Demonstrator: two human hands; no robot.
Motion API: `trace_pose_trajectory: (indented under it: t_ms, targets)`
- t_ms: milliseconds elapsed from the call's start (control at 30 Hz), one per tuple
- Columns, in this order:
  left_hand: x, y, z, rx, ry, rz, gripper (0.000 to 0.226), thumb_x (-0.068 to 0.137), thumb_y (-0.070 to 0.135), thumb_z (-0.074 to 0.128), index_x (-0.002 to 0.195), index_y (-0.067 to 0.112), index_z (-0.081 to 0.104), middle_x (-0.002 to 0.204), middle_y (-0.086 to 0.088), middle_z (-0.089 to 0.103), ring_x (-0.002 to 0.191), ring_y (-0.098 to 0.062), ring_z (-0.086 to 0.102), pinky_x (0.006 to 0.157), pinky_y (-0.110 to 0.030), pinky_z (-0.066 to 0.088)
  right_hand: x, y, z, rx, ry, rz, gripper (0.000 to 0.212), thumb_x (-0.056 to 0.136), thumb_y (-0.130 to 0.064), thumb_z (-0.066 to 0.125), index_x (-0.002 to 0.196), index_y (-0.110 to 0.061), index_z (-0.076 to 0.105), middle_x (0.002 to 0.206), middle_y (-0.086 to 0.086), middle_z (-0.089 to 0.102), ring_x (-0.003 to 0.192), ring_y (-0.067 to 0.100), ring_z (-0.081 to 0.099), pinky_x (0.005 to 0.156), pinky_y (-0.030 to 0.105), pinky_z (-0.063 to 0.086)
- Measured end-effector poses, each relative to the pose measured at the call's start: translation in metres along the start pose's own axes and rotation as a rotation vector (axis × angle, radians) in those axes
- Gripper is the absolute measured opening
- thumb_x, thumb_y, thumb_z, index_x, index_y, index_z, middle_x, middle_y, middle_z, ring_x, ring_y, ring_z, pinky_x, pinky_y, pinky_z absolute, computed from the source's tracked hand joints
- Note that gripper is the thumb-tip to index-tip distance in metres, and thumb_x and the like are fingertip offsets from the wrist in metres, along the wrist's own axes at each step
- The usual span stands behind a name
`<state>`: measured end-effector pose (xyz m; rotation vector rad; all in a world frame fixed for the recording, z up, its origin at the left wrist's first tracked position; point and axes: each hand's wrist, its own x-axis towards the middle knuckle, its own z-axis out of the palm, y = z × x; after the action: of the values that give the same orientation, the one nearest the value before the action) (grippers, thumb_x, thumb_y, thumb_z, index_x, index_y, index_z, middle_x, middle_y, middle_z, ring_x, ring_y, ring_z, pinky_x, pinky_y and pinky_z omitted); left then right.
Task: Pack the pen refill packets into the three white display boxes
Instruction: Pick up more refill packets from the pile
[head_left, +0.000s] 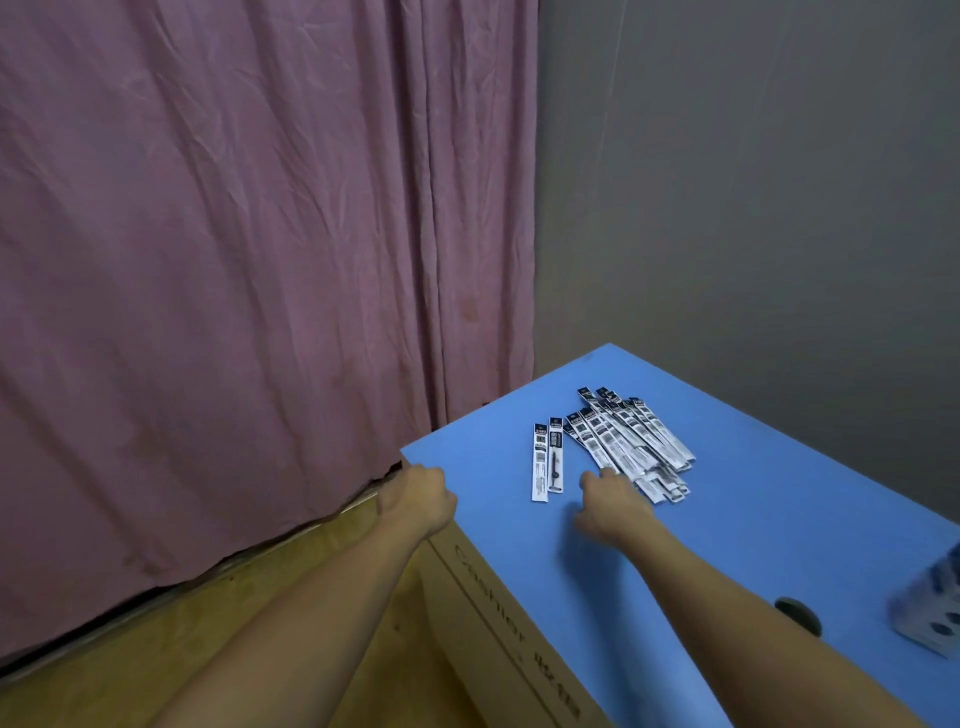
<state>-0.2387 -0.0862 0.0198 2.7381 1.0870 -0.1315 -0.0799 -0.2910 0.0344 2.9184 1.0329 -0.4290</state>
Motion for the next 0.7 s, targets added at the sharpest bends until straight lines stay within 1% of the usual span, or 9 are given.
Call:
trace_pose_trajectory:
  t_ms: [67,167,267,333,367,500,633,700]
  targets:
    - [0.018,0.009,0.001,-0.010,-0.003,0.021,0.034,0.098,0.030,0.040,0.119,0.016,0.063,0.124,-0.005,0.060,0.109,-0.026,0.060,0.076,-0.031,0.045,0.011,0.004,-0.002,0.012,0.000,0.025,0.042,0.094,-0.024,0.049,0.134,-0.011,0.045,0.135,0.012,0.044,0.130,0.031,0.042,0.100,0.043,0.044]
    - [0.046,0.026,0.003,-0.014,-0.024,0.042,0.031,0.099,0.030,0.039,0.115,0.017,0.062,0.121,-0.005,0.059,0.107,-0.027,0.059,0.075,-0.032,0.041,0.032,0.011,-0.005,0.036,0.001,0.061,0.047,0.093,-0.024,0.051,0.138,-0.012,0.044,0.136,0.012,0.044,0.129,0.030,0.043,0.100,0.044,0.046]
    - [0.070,0.046,0.004,-0.014,-0.041,0.063,0.024,0.099,0.029,0.040,0.104,0.015,0.059,0.114,-0.005,0.061,0.099,-0.027,0.059,0.074,-0.033,0.044,0.053,0.017,-0.011,0.069,0.023,0.072,0.047,0.089,-0.022,0.054,0.135,-0.013,0.046,0.134,0.011,0.046,0.126,0.031,0.046,0.098,0.044,0.049]
    - [0.085,0.060,0.005,-0.025,-0.059,0.068,0.020,0.099,0.029,0.041,0.098,0.015,0.055,0.113,-0.006,0.061,0.099,-0.028,0.060,0.077,-0.034,0.047,0.068,0.019,-0.014,0.101,0.037,0.073,0.044,0.087,-0.020,0.054,0.130,-0.013,0.049,0.131,0.012,0.047,0.123,0.031,0.048,0.095,0.044,0.050]
    - [0.092,0.068,0.004,-0.028,-0.068,0.073,0.020,0.099,0.030,0.042,0.100,0.015,0.055,0.114,-0.007,0.060,0.100,-0.028,0.060,0.077,-0.034,0.046,0.074,0.019,-0.016,0.113,0.039,0.079,0.041,0.087,-0.019,0.054,0.128,-0.013,0.050,0.129,0.011,0.047,0.121,0.030,0.049,0.094,0.043,0.050]
    - [0.122,0.100,0.000,-0.093,-0.084,0.077,0.031,0.099,0.036,0.044,0.112,0.013,0.059,0.119,-0.008,0.061,0.106,-0.030,0.060,0.077,-0.033,0.046,0.102,0.017,-0.023,0.135,0.059,0.077,0.037,0.089,-0.019,0.053,0.125,-0.013,0.050,0.126,0.009,0.048,0.120,0.030,0.051,0.091,0.042,0.049]
    - [0.136,0.133,0.007,-0.137,-0.184,0.006,0.038,0.093,0.051,0.051,0.107,0.019,0.064,0.116,-0.005,0.065,0.105,-0.028,0.064,0.076,-0.031,0.048,0.120,0.016,-0.022,0.195,0.091,0.071,0.038,0.092,-0.020,0.051,0.128,-0.011,0.049,0.130,0.011,0.049,0.123,0.030,0.049,0.094,0.043,0.048]
    - [0.139,0.148,0.013,-0.177,-0.220,-0.028,0.042,0.089,0.058,0.054,0.106,0.021,0.065,0.113,-0.002,0.066,0.104,-0.027,0.065,0.076,-0.030,0.049,0.128,0.018,-0.024,0.213,0.115,0.064,0.040,0.093,-0.022,0.053,0.130,-0.010,0.049,0.131,0.012,0.050,0.123,0.031,0.049,0.094,0.042,0.049]
